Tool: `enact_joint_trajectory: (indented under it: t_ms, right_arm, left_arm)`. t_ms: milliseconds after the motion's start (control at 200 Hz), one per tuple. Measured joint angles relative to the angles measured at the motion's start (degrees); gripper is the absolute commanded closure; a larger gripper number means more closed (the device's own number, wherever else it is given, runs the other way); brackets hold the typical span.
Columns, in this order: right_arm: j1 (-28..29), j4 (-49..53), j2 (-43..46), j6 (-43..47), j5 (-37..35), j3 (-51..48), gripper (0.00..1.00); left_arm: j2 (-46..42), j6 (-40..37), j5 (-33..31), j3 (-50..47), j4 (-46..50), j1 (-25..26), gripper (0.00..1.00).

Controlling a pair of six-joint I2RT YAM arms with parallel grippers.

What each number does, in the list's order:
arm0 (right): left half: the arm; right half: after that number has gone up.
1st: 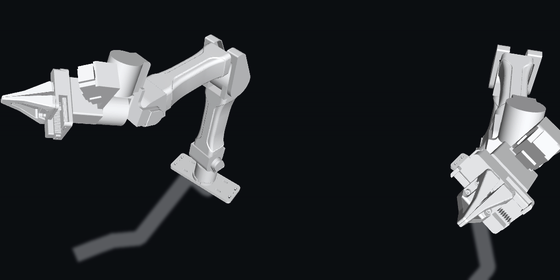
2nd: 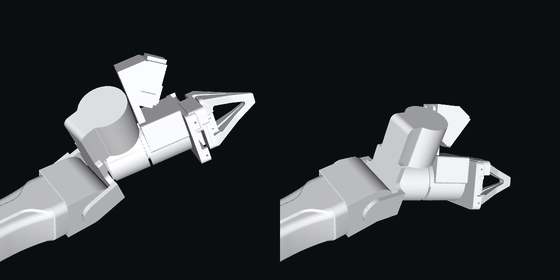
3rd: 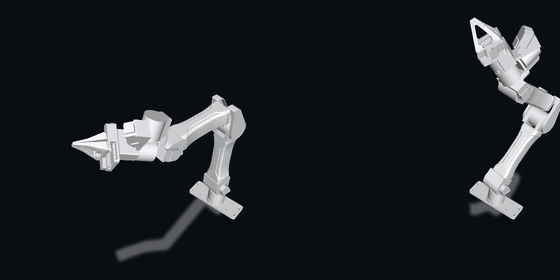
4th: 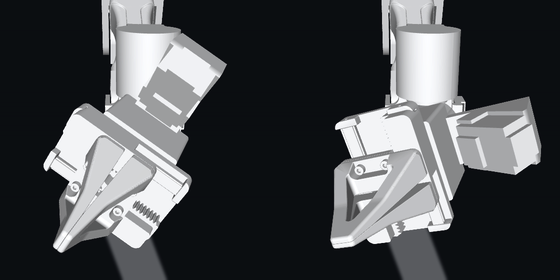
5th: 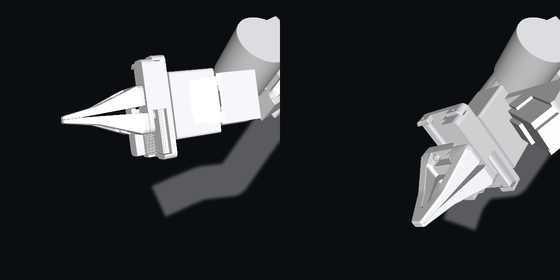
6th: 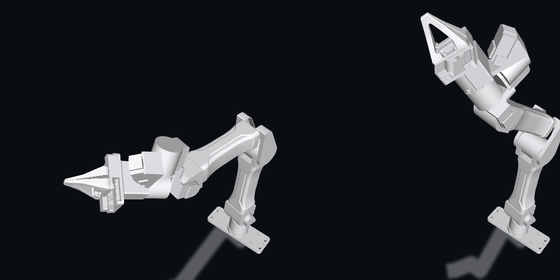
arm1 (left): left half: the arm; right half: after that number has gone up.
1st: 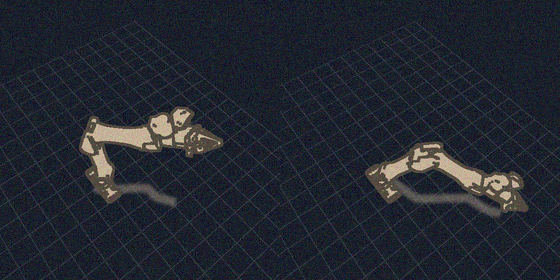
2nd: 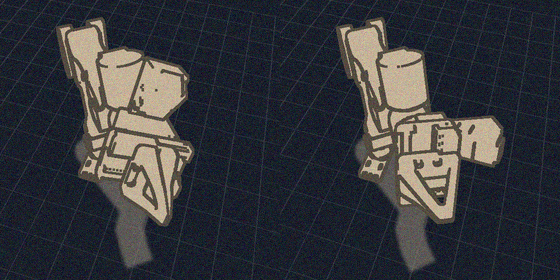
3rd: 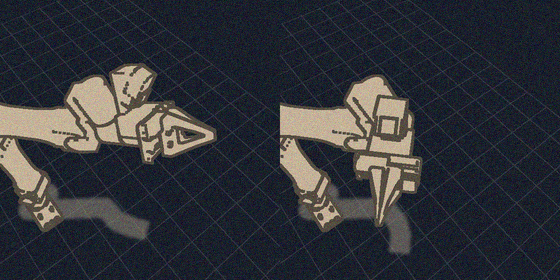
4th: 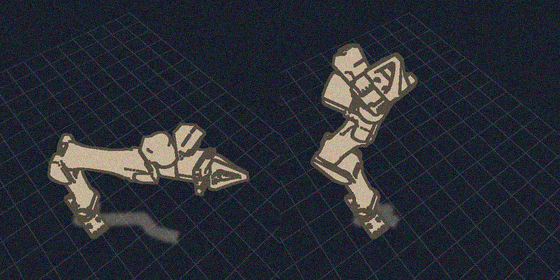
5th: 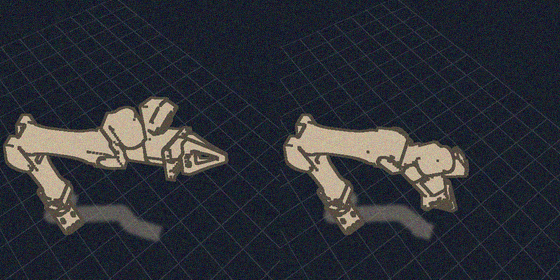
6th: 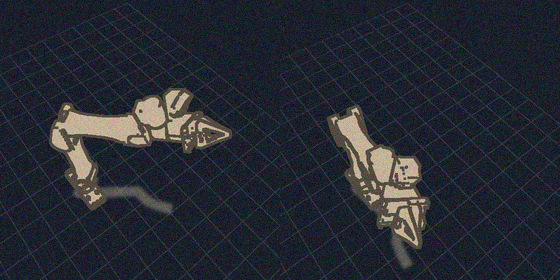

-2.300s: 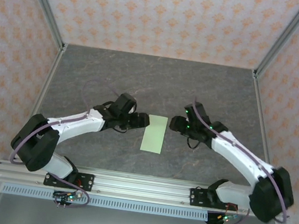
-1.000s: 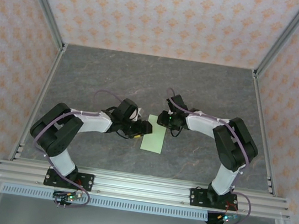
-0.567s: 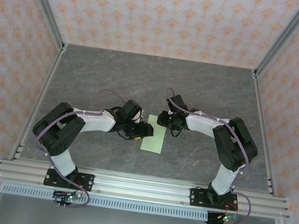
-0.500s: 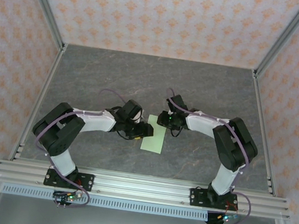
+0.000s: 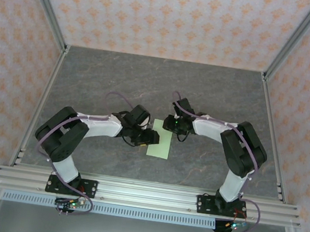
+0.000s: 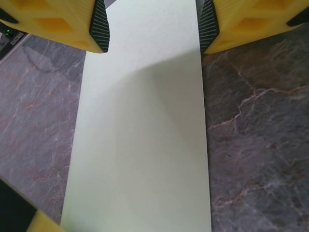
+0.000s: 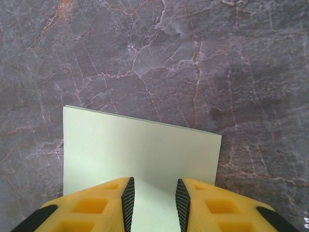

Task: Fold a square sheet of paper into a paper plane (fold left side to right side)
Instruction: Third fold the triangle at the center of the table.

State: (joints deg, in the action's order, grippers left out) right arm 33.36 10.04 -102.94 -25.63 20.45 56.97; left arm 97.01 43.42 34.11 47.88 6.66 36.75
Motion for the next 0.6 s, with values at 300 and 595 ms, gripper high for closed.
enact_joint_trajectory:
  t_ms: [300, 595]
  right_arm:
    - [0.0, 0.0, 0.0, 0.0, 0.2, 0.0, 0.67]
    - [0.0, -0.1, -0.1, 0.2, 0.2, 0.0, 0.65]
  left_arm:
    - [0.0, 0.0, 0.2, 0.1, 0.0, 0.0, 0.53]
    - [0.0, 1.2, 0.1, 0.1, 0.0, 0.0, 0.73]
